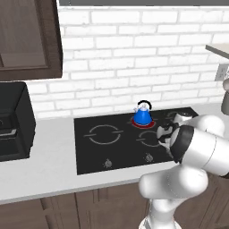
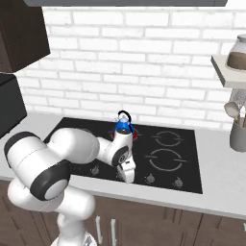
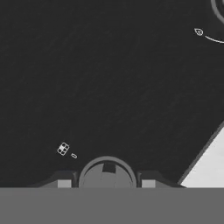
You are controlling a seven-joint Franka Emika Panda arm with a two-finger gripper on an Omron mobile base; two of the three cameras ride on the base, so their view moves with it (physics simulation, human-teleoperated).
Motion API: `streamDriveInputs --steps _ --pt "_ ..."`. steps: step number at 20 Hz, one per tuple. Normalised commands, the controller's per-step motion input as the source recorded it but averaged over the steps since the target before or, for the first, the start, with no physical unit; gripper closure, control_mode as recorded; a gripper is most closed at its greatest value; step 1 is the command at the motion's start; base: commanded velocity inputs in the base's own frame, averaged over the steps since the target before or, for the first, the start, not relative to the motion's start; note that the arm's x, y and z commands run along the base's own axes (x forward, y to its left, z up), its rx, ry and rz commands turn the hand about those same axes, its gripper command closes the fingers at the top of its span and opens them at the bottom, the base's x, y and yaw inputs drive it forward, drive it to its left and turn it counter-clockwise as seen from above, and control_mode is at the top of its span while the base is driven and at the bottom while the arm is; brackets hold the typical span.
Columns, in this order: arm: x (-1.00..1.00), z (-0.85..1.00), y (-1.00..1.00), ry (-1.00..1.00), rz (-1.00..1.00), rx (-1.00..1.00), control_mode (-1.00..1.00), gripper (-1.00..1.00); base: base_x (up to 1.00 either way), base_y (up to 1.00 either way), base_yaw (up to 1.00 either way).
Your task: Turn off the rear center burner of the stove.
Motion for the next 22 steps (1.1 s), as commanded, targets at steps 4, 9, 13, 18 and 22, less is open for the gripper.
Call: streamDriveInputs --steps 4,9,13,18,22 --pt "0.25 0.00 0.01 0.04 -0.74 0.00 -1.00 1.00 0.00 0.00 0.00" --pt "0.39 0.00 0.07 0.05 -0.78 0.00 -1.00 1.00 0.00 0.00 0.00" --pt "0.35 0.00 0.04 0.07 -0.80 0.00 -1.00 1.00 0.00 0.00 0.00" --pt "0.08 -0.04 0.01 0.04 -0.85 0.00 -1.00 1.00 0.00 0.00 0.00" --pt "0.08 -0.07 0.07 0.02 -0.91 0.00 -1.00 1.00 0.00 0.00 0.00"
